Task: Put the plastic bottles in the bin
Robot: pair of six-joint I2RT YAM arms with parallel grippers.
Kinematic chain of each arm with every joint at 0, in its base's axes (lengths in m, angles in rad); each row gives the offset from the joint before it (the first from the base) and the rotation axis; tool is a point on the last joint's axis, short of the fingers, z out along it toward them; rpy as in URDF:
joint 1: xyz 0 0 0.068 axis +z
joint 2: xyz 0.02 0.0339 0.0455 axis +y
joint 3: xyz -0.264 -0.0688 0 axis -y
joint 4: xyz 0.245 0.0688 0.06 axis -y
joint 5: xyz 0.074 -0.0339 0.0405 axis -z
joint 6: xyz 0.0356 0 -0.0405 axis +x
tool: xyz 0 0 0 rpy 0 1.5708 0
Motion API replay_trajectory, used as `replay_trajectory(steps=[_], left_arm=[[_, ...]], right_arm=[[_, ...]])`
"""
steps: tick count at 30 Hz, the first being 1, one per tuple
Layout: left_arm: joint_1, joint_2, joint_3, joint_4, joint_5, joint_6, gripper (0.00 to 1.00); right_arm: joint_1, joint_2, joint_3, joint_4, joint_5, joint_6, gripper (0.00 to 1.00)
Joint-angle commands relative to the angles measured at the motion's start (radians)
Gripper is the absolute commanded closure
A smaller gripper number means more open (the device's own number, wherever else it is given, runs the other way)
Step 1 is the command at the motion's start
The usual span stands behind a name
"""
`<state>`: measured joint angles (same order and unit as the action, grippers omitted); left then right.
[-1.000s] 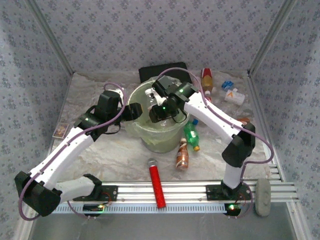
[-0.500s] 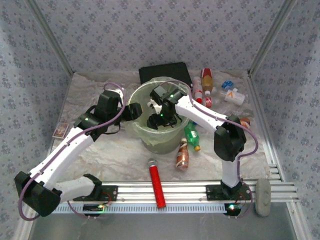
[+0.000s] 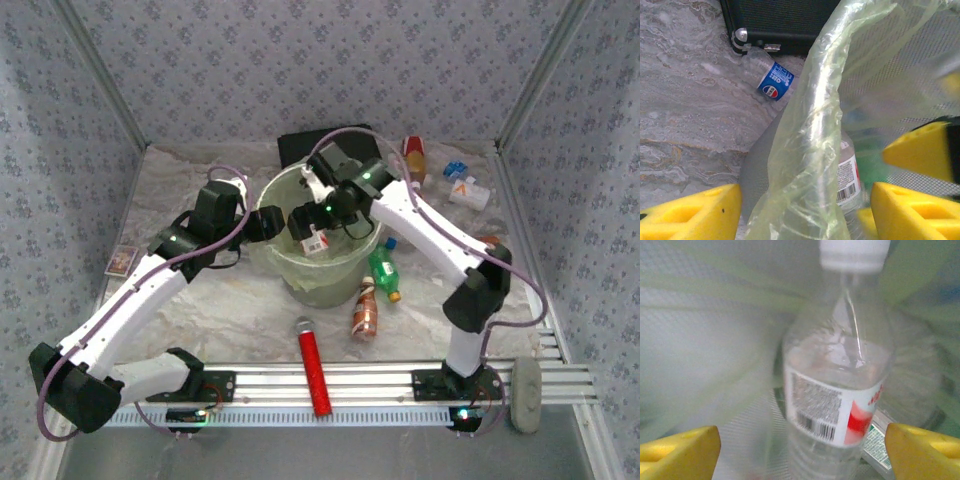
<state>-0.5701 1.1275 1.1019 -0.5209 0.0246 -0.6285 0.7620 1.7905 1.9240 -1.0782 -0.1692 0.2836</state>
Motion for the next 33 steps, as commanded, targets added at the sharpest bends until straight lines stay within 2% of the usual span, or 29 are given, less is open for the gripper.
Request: replay_trajectory(steps=[1, 4, 9, 14, 16, 19, 24, 30, 33], left_arm=[[-0.007, -0.015, 0.019, -0.033, -0.02, 0.027, 0.31], [-0.006, -0.016, 0.019, -0.033, -0.023, 0.028, 0.31], [-0.006, -0.013, 0.02, -0.032, -0.022, 0.029, 0.3], [-0.006, -0.005, 0.03, -0.031, -0.018, 0.033, 0.3], [-0.006, -0.003, 0.032, -0.03, -0.015, 0.034, 0.3], [-0.005, 0.0, 0.032, -0.033, -0.017, 0.034, 0.3], [-0.006, 0.0, 0.033, -0.034, -0.02, 0.035, 0.3], [-0.006, -0.005, 0.031, -0.037, -0.025, 0.038, 0.3], [-0.006, -0.003, 0.03, -0.036, -0.025, 0.035, 0.3]], right_arm=[[-0.016, -0.088, 0.075, -0.085, 0.036, -0.044, 0.05], [-0.055, -0.153, 0.09, -0.095, 0.056, -0.053, 0.0], [-0.158, -0.268, 0.056, -0.119, 0.106, -0.043, 0.0], [-0.383, -0.353, -0.079, -0.173, 0.128, 0.0, 0.0], [-0.48, -0.39, -0.176, -0.144, 0.075, -0.006, 0.0], [-0.567, -0.428, -0.335, -0.078, -0.02, -0.017, 0.0], [-0.619, -0.431, -0.561, 0.039, -0.08, -0.023, 0.0], [-0.598, -0.355, -0.772, 0.184, -0.187, -0.012, 0.03], [-0.572, -0.296, -0.82, 0.266, -0.207, 0.008, 0.03]])
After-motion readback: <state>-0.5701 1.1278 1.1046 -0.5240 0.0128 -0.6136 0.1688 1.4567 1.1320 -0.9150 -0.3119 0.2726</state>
